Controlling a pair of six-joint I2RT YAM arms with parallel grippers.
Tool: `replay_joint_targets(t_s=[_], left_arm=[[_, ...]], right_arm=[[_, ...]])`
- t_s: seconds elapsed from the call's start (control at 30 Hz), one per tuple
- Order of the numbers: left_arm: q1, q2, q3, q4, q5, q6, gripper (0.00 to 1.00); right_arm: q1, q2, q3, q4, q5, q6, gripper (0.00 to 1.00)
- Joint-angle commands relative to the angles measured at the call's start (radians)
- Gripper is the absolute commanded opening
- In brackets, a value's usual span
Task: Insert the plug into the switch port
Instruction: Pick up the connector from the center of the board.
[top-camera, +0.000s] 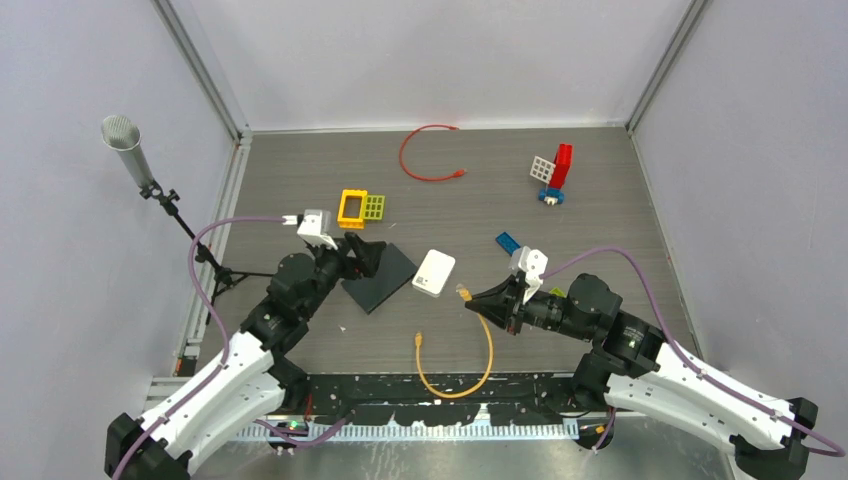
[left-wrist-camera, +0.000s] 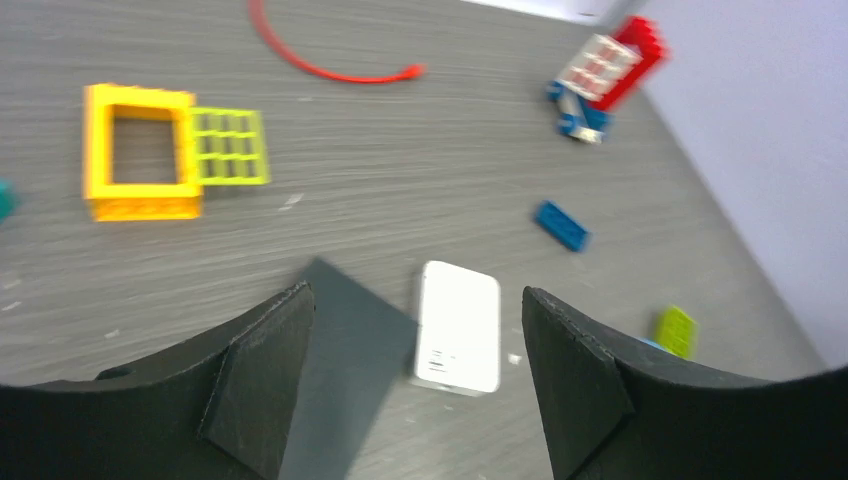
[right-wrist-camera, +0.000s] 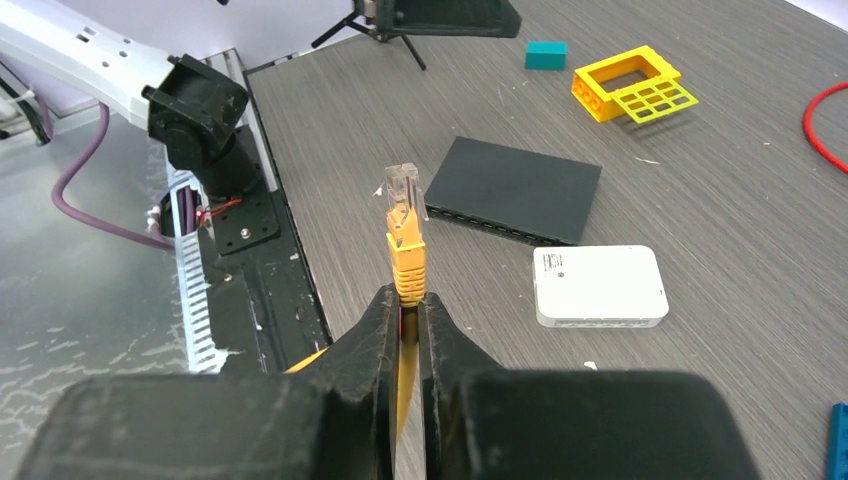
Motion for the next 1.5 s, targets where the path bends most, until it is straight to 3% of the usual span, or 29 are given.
replay_joint_targets(t_s=[0.0,0.2,0.43,0.63,0.87,1.1,1.2,1.3,1.43,1.47], left_arm=[[0.002,-0.086,0.055,0.134,0.333,-0.014,0.78],[0.001,-0.188,0.036,0.261,0.651,-0.058,0.79],[0.002,-0.026,0.017,0.54,0.979,-0.166,0.76],[-0.008,0.139,0.029,0.701,1.068,-0.209,0.72],[-0.107,0.26,0.055,0.729,1.046,-0.179,0.66],[-0.166,0.299,0.058,0.721,0.959,-0.15,0.5],[-0.176,0.305,0.066,0.721,0.949,-0.152,0.31],[-0.184,0.317,0.069,0.721,0.953,-0.15,0.24],[-0.185,0.325,0.069,0.707,0.963,-0.147,0.01],[-0.184,0.323,0.071,0.696,0.961,-0.143,0.0]], right_arm=[[-0.001,0.007,0.02,0.038,0.027,0.014,0.0],[0.0,0.039,0.016,0.064,-0.009,0.026,0.01],[-0.001,0.078,0.005,0.12,-0.088,0.038,0.01],[0.0,0.111,0.017,0.169,-0.138,0.04,0.01],[-0.003,0.16,0.021,0.241,-0.121,0.037,0.0],[-0.002,0.205,0.012,0.322,-0.1,0.057,0.0],[-0.002,0.217,0.01,0.342,-0.108,0.062,0.0],[-0.002,0.223,0.008,0.352,-0.108,0.064,0.01],[-0.002,0.223,0.008,0.347,-0.101,0.06,0.01],[-0.002,0.221,0.007,0.344,-0.093,0.058,0.01]])
